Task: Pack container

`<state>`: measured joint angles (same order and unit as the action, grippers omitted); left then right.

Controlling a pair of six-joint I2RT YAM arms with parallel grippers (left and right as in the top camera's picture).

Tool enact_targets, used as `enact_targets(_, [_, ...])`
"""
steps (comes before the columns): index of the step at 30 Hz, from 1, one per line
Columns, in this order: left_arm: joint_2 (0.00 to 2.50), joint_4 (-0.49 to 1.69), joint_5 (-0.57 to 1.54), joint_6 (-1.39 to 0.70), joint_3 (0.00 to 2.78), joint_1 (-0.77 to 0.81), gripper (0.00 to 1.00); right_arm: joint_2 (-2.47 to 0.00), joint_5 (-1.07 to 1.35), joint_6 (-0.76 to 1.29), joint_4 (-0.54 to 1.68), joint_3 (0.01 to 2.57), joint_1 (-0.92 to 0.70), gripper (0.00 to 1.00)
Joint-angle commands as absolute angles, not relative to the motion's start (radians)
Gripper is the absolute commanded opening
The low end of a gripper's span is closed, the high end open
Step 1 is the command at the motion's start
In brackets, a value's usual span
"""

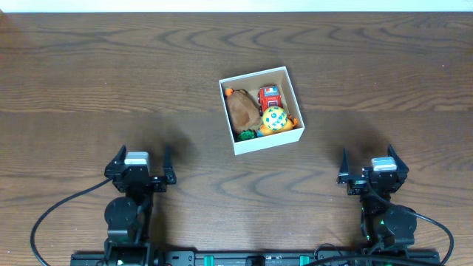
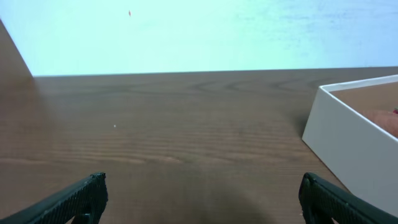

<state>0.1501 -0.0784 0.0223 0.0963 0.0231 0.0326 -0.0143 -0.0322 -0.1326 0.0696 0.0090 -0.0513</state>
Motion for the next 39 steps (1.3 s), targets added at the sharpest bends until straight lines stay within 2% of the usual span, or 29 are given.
enact_targets(1, [0.084, -0.056, 0.014, 0.143, 0.004, 0.027, 0.98, -0.006, -0.025, -0.128, 0.072, 0.006, -0.059, 0.99])
enact_targets(8, [0.007, 0.073, 0.015, 0.136, 0.004, 0.027, 0.98, -0.006, -0.025, -0.128, 0.072, 0.006, -0.059, 0.99])
enact_targets(13, [0.002, 0.073, 0.011, 0.133, 0.004, 0.028, 0.98, -0.006, -0.025, -0.128, 0.072, 0.006, -0.059, 0.99])
enact_targets(18, [0.002, 0.071, 0.011, 0.028, 0.004, 0.03, 0.98, -0.006, -0.025, -0.128, 0.072, 0.006, -0.059, 0.99])
enact_targets(39, [0.012, 0.071, 0.011, 0.028, 0.004, 0.03, 0.98, -0.006, -0.025, -0.128, 0.072, 0.006, -0.059, 0.99])
